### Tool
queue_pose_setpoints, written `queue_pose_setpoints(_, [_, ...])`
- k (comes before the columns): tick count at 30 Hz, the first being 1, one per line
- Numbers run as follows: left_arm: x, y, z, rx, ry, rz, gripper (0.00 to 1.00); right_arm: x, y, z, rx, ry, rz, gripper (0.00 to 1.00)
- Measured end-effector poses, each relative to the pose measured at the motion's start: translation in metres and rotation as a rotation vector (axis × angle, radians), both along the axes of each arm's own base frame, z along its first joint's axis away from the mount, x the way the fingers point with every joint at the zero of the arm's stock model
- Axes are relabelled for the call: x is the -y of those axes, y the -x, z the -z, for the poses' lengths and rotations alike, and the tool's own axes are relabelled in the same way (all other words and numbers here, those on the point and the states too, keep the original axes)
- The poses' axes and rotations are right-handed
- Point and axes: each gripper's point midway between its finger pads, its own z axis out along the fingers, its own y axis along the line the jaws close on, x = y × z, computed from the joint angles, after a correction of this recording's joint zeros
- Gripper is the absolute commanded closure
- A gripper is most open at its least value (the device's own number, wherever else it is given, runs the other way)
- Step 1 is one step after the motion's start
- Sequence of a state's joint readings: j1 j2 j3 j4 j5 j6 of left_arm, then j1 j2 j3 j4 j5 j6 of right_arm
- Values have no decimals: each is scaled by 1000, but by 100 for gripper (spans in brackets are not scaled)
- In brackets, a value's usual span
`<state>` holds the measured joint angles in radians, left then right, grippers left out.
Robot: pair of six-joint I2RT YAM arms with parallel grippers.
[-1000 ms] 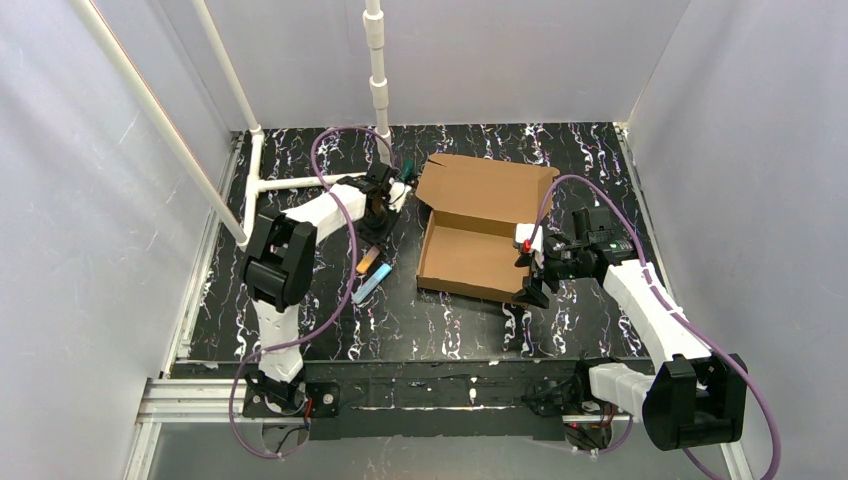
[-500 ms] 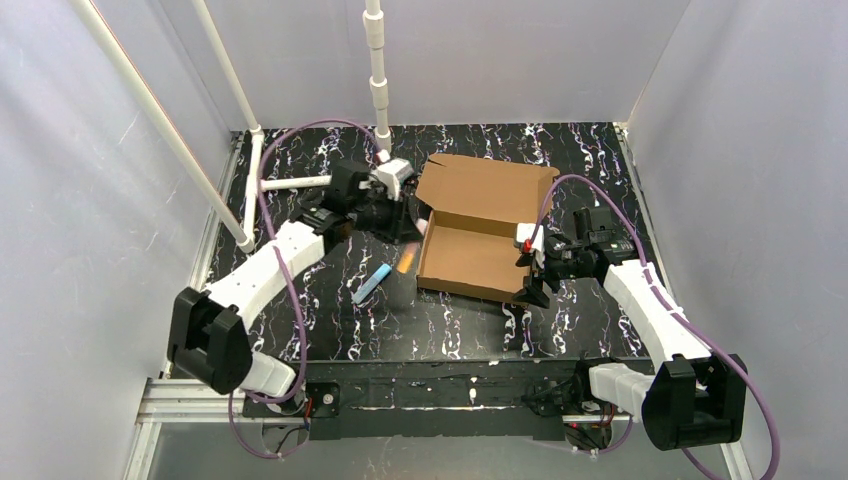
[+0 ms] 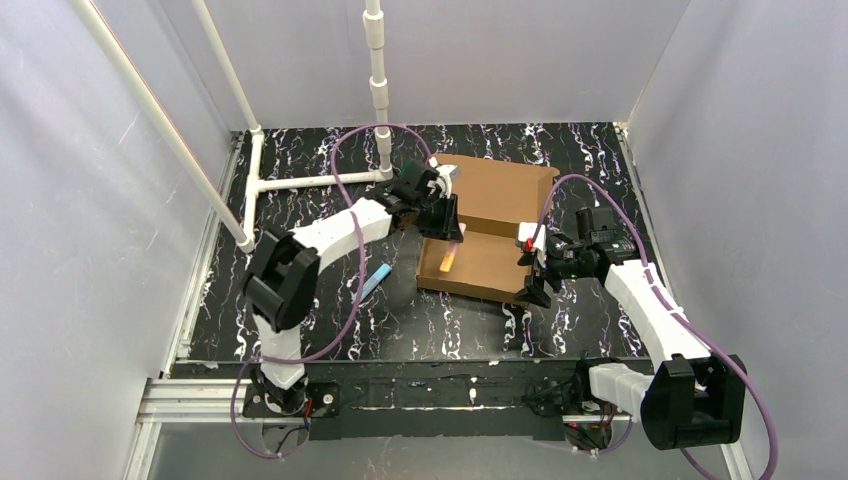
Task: Fold the paper box
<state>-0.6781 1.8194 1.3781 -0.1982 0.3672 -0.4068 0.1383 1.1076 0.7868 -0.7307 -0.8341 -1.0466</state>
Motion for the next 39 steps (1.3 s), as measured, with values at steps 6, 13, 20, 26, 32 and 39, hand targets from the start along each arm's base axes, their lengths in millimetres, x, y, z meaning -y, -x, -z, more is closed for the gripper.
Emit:
queue_pose_setpoints(6, [-4,-22,36,-4,-154,-95,28,0,0,0,3,0,-2,11])
queue_pose_setpoints(13, [-57,-6,-17,231,-184,-180,2,0,0,0,5,1,-4,11])
queue_pose_setpoints(20, [-125,17,-65,283,-173,-130,6,0,0,0,6,1,-6,11])
queue_pose_setpoints(26, [-202,68,25,113,-633,65,37,1,0,0,4,2,-4,11])
queue_pose_setpoints(32, [-193,74,95,-103,-699,179,55,2,-1,3,-5,4,2,11])
queue_pose_setpoints(39, [-186,63,95,-77,-685,140,59,2,-1,3,-6,4,2,11])
